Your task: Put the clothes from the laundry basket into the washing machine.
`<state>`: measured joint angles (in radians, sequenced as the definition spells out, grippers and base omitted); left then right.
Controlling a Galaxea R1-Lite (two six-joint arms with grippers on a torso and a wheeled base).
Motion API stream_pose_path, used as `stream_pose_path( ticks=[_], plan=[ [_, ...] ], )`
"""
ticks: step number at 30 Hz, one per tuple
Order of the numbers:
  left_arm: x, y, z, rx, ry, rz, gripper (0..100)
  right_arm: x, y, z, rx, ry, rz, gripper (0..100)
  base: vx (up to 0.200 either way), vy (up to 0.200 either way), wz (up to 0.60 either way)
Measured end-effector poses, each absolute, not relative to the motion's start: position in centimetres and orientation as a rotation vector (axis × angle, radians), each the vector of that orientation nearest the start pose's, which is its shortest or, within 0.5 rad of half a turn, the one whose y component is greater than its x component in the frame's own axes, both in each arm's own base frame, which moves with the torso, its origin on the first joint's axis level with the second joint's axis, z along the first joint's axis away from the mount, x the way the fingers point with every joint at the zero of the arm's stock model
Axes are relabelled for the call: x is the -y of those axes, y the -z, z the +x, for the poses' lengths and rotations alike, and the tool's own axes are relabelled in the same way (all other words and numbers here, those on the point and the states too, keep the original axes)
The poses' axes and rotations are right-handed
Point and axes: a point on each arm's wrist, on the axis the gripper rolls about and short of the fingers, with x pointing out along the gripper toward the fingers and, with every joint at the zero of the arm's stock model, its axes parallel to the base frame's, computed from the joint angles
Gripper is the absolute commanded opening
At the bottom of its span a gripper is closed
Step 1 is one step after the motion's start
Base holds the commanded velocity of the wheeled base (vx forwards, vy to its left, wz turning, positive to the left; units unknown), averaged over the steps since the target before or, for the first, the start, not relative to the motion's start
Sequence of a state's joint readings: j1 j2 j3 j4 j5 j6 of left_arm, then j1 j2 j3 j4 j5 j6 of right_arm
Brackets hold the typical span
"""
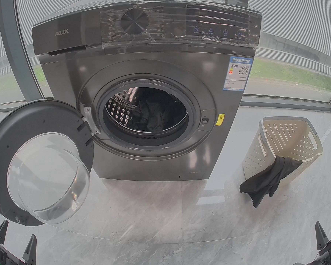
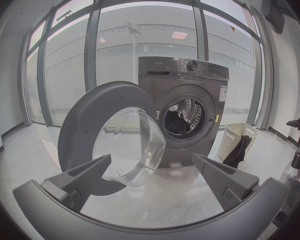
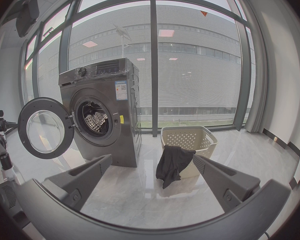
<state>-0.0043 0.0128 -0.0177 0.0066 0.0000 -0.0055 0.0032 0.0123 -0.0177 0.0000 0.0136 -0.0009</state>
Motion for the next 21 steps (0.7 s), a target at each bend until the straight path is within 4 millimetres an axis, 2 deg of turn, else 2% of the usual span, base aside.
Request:
stream_pose_path(
  ticks=[21],
  plan=[
    [-0.01,-8.02,-2.31,0.0,0.004,-0.019,100,-0.03,-8.06,-2.31,0.004,-0.016,-0.001,100,0.0,-0.2,0.0]
  ],
)
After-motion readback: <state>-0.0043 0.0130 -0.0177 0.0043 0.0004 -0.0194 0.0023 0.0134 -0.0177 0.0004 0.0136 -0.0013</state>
